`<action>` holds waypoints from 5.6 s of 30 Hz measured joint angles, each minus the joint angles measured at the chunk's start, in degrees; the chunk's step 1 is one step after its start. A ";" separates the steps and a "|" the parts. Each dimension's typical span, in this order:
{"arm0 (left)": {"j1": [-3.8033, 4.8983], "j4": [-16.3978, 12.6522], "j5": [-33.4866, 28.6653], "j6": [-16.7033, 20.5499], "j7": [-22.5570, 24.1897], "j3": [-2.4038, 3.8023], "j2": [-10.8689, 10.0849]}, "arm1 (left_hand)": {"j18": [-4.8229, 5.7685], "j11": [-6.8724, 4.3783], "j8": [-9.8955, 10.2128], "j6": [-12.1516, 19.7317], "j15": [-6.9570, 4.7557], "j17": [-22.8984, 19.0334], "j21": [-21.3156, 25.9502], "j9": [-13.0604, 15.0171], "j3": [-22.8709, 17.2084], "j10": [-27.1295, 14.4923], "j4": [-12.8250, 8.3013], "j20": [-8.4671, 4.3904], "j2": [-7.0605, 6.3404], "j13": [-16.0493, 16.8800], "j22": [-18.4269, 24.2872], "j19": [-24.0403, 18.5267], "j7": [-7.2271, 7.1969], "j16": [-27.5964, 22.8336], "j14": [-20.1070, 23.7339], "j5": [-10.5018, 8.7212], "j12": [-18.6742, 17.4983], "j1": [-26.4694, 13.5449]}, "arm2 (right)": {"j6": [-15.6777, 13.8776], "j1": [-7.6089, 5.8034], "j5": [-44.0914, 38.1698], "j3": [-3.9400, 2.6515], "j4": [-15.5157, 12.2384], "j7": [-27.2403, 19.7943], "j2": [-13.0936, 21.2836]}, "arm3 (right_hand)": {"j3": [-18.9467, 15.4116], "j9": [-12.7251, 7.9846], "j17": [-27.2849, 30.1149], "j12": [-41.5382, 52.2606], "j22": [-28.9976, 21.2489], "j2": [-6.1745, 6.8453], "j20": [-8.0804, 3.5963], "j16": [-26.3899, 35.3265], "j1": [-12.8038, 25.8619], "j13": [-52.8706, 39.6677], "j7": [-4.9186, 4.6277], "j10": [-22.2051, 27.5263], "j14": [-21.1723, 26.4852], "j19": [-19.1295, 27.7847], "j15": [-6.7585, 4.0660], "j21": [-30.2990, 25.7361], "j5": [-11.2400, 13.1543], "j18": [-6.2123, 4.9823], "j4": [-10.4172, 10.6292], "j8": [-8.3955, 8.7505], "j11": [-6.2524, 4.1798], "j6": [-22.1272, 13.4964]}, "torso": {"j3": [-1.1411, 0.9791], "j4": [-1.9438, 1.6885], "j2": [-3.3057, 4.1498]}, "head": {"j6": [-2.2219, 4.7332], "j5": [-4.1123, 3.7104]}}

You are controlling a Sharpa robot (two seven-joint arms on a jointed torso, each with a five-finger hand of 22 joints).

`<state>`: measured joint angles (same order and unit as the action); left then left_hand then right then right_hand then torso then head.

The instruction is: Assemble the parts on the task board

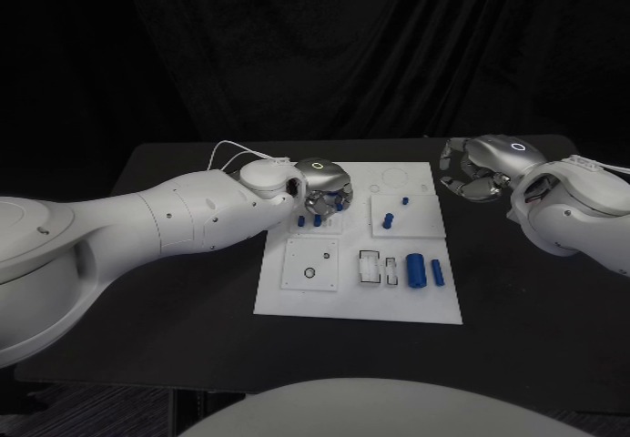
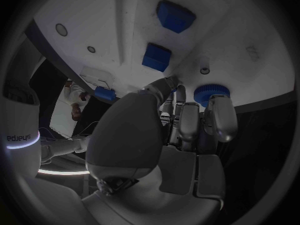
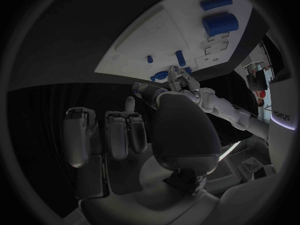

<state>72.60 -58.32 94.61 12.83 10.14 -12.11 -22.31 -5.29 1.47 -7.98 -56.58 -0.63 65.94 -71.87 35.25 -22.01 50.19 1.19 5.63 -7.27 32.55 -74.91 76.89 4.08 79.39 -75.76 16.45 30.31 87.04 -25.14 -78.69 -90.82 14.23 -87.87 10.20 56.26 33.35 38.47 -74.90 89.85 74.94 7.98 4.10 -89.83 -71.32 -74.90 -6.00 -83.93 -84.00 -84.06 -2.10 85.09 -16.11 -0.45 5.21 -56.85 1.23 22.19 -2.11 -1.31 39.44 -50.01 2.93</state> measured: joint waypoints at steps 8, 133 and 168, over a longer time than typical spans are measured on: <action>-0.12 -1.52 0.01 1.83 0.15 -0.05 -1.86 | 0.00 -0.12 0.01 -1.62 -1.27 0.86 -0.81 -0.02 -0.15 2.95 -0.16 -0.72 -0.01 -1.24 0.00 0.72 0.18 0.48 -1.28 0.30 -1.31 0.00 | 0.04 0.00 0.00 0.00 0.04 0.00 0.07 | 0.16 0.00 0.00 0.00 0.00 0.00 0.00 0.00 0.00 0.00 0.00 0.00 0.00 0.00 0.00 0.00 0.00 0.00 -0.16 0.00 0.00 0.00 | 0.00 0.00 0.05 | 0.00 0.18; 0.02 -6.27 0.03 0.83 -4.70 -0.06 -8.29 | 0.01 1.13 4.17 4.21 -0.47 -4.20 2.74 -2.92 -0.32 4.92 -0.33 -0.72 -0.50 -4.91 -0.03 -0.93 -0.93 -2.24 1.17 -1.05 -8.51 -0.31 | 1.82 0.56 0.01 0.01 0.07 0.58 0.93 | 0.95 -0.07 0.00 0.00 0.00 -0.54 0.00 0.00 -0.54 0.00 -0.20 0.00 0.00 0.00 0.00 -0.89 0.00 -0.94 -0.95 0.23 0.00 0.20 | -0.01 -0.54 -0.17 | 0.00 -0.06; -0.01 -9.70 -17.01 24.52 11.65 -0.09 -21.46 | -1.75 -0.22 4.16 8.92 5.17 -37.12 50.84 -10.45 5.07 -27.98 6.63 2.23 0.92 -1.42 5.00 -49.23 -2.43 -39.70 54.49 -2.37 -0.19 -3.56 | 1.61 0.03 0.01 0.03 -1.17 -0.34 2.33 | 0.66 -0.58 0.00 -11.49 -0.02 0.93 -0.01 11.65 1.41 -0.04 -0.31 9.65 0.00 5.05 0.00 -15.39 0.00 -3.61 2.57 1.61 -0.06 -0.95 | 0.07 -0.55 -0.12 | 0.00 -1.24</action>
<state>72.58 -68.02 77.60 37.36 21.80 -12.21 -43.77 -7.04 1.25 -3.82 -47.66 4.54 28.82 -21.03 24.80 -16.94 22.21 7.82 7.86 -6.35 31.13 -69.91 27.67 1.65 39.69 -21.27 14.08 30.12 83.48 -23.53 -78.66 -90.80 14.25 -89.04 9.86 58.59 34.01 37.89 -74.90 78.36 74.92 8.91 4.09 -78.19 -69.91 -74.94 -6.30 -74.28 -84.00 -79.00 -2.10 69.70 -16.11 -4.07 7.78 -55.24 1.17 21.23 -2.04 -1.86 39.32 -50.01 1.69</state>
